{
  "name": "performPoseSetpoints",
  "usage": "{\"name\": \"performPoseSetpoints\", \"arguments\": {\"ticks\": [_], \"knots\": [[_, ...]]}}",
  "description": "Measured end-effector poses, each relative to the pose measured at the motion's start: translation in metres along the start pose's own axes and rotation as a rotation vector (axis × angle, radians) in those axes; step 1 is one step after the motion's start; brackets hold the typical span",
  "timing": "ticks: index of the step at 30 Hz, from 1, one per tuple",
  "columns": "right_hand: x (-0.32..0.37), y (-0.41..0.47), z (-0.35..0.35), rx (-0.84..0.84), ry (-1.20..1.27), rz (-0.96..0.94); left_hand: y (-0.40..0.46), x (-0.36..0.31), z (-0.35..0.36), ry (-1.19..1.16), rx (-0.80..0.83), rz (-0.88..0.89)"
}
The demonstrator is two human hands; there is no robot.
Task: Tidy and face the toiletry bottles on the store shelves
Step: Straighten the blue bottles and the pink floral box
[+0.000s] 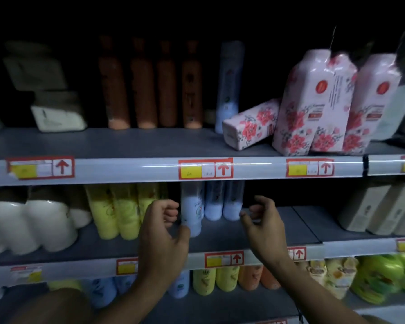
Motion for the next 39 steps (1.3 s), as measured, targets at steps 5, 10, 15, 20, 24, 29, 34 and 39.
{"name": "performPoseSetpoints", "arguments": {"ticks": [5,10,15,20,24,29,34,39], "knots": [[0.029,-0.034,-0.019,-0.054,0.084,-0.016,0.010,-0.043,-0.016,-0.007,0.026,0.115],[0.072,-0.050,-0.049,-0.048,0.135,-0.078,0.013,-0.075,-0.021,0.028,0.164,0.129],[0.111,-0.053,-0.078,-0.071,0.179,-0.129,0.013,-0.105,-0.027,-0.027,0.195,0.095],[0.130,-0.050,-0.090,-0.067,0.266,-0.071,0.021,-0.130,-0.032,-0.044,0.169,0.139],[0.142,-0.037,-0.094,-0.109,0.339,-0.018,0.033,-0.141,-0.027,0.051,0.199,0.157],[0.159,-0.010,-0.096,-0.118,0.390,0.069,0.064,-0.145,-0.011,0.102,0.208,0.155],[0.175,0.031,-0.082,-0.098,0.482,0.194,0.105,-0.142,0.012,0.089,0.198,0.125],[0.184,0.059,-0.070,-0.069,0.635,0.379,0.152,-0.125,0.037,0.021,0.126,0.026]]}}
Point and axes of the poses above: each hand's wrist, its own y-axis towards the middle knuckle, its own z-axis out of the palm, x = y × z, the point moved 4 cm from there along y, towards the middle knuckle, and after that the axes turned 8 degrees about -y, right-handed, at the moved point
